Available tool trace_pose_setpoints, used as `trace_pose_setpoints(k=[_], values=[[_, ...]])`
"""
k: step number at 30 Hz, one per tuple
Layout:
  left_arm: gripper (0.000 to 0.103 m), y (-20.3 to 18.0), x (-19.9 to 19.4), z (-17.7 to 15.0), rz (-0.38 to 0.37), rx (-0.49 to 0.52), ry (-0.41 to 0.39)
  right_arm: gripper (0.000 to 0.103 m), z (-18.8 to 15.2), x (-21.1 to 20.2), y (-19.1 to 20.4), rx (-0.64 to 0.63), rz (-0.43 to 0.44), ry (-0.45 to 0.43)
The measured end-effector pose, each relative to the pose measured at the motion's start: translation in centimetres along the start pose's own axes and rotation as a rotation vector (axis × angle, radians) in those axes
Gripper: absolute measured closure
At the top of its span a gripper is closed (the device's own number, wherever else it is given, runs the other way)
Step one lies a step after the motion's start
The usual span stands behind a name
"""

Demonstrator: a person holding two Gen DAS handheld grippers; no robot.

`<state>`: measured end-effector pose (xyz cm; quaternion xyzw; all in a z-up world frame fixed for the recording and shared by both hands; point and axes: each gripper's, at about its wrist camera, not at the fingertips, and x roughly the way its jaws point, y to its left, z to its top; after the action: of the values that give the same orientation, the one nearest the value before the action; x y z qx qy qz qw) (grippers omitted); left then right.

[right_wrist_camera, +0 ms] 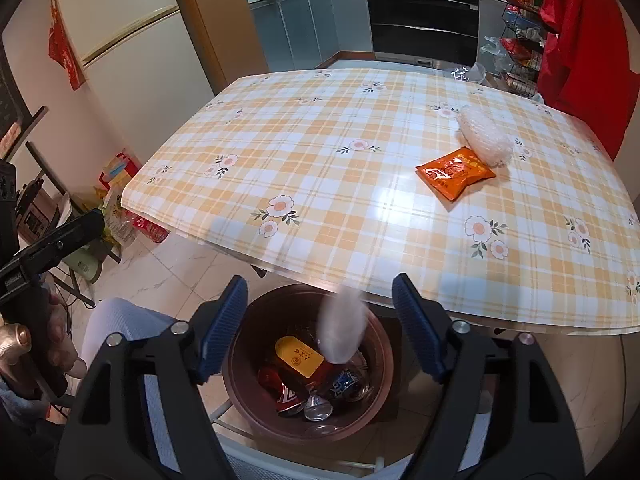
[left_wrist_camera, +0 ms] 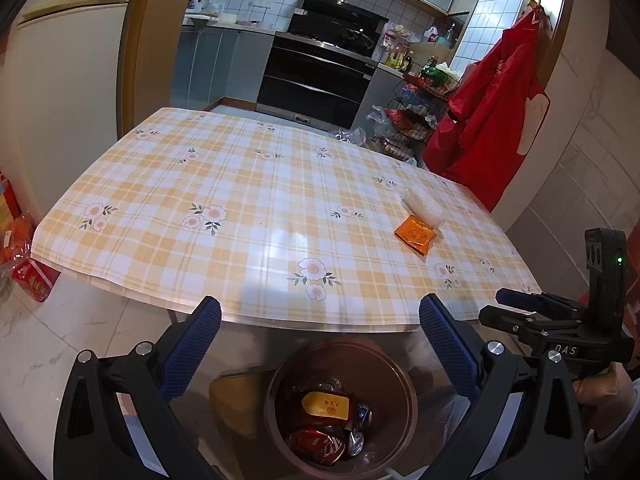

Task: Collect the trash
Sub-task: 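Move both tools back toward the remaining trash on the table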

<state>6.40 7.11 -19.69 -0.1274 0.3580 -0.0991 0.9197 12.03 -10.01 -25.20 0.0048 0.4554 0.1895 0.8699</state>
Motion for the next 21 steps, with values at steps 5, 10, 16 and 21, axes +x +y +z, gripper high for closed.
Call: trace_pose_setpoints(k=[5, 10, 16, 21], values=[[0.006, -0.2, 0.2, -0.3, 0.003, 0.014, 0.007, 0.014, 0.0, 0.0, -0.2, 0.006, -0.013, -0.005], [0.006, -0.5, 0.5, -0.4, 0.010, 0.026, 0.015, 0.009, 0.0, 0.0, -1.2, 0.029, -0.042, -0.010], [0.006, -1.1, 1.6, -0.5, 0.018, 0.046, 0.042, 0.009, 0.1, -0.5, -3.7, 0.078, -0.069, -0.033], [0.006, -2.6, 3.4, -0.1, 0.018, 0.093, 0.069, 0.009, 0.1, -1.2, -7.1, 0.129, -0.098, -0.059]])
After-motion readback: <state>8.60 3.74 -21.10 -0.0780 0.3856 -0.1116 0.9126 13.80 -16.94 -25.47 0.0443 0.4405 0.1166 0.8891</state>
